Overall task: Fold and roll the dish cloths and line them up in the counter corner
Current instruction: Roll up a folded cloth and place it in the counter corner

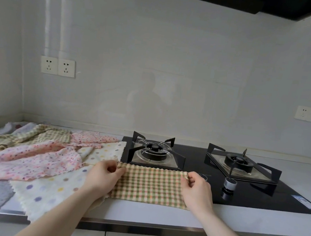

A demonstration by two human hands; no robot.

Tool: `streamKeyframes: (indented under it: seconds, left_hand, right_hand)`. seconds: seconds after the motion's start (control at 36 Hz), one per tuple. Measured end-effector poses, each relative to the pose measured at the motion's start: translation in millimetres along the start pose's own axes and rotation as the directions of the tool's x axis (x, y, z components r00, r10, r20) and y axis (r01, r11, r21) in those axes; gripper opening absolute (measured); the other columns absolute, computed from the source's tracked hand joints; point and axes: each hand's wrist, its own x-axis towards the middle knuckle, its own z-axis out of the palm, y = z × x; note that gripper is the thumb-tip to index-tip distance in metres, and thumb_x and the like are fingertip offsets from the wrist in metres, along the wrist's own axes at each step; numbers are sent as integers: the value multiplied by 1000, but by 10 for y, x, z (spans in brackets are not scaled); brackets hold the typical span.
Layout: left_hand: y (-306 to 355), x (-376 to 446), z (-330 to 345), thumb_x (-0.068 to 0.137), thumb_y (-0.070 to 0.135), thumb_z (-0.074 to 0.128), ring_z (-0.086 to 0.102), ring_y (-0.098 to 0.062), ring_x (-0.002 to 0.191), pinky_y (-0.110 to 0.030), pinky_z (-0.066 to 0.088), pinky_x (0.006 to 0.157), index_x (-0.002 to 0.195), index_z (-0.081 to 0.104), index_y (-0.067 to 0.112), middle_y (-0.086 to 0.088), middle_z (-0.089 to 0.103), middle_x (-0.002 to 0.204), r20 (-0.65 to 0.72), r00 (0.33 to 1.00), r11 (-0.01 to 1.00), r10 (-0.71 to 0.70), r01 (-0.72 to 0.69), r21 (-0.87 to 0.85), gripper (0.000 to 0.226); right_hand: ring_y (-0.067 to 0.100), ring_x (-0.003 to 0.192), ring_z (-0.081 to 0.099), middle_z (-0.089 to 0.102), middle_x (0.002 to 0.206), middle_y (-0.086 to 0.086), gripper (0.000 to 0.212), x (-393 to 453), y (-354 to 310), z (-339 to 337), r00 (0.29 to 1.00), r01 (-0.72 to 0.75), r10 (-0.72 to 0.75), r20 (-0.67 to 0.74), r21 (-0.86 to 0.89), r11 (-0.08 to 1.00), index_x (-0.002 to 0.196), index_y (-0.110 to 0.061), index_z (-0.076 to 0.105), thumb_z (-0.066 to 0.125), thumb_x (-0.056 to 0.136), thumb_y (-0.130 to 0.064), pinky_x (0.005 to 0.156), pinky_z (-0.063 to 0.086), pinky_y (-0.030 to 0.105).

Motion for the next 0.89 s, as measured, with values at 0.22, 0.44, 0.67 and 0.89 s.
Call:
streamKeyframes:
  seconds: [0.22, 0.44, 0.67, 0.89]
  left_hand:
    - [0, 14, -14, 94, 43, 67, 68, -4, 68, -28, 56, 66, 76, 73, 29, 14, 73, 70, -33, 999, 1000, 8, -8, 11, 24]
    - [58, -46, -55, 96, 45, 60, 69, -5, 75, -31, 58, 74, 85, 72, 27, 10, 74, 79, 28, 1000, 999, -11, 10, 39, 24]
    - [17, -41, -67, 95, 45, 61, 69, -2, 72, -28, 57, 70, 82, 73, 30, 13, 74, 76, 19, 1000, 1000, -21, 21, -11, 23]
    - [10, -40, -62, 99, 47, 53, 67, -2, 83, -24, 51, 73, 98, 76, 29, 15, 74, 88, 17, 999, 996, -34, 36, -76, 29]
  right_hand:
    - [11, 52, 53, 62, 56, -2, 29, 18, -15, -27, 999, -52, 51, 8, 56, 997, 73, -18, 57, 60, 99, -30, 54, 42, 31]
    - [13, 74, 66, 72, 70, -5, 26, 195, -248, -251, 988, -126, 121, 95, 52, 991, 74, -20, 69, 67, 94, -36, 56, 46, 24]
    - [15, 67, 63, 70, 70, -1, 28, 392, -624, -452, 962, -214, 207, 181, 20, 977, 73, -13, 74, 71, 86, -38, 55, 41, 26]
    - [15, 65, 66, 71, 74, 1, 25, 320, -1077, -302, 932, -226, 187, 311, 94, 970, 76, -11, 76, 72, 84, -34, 48, 47, 20]
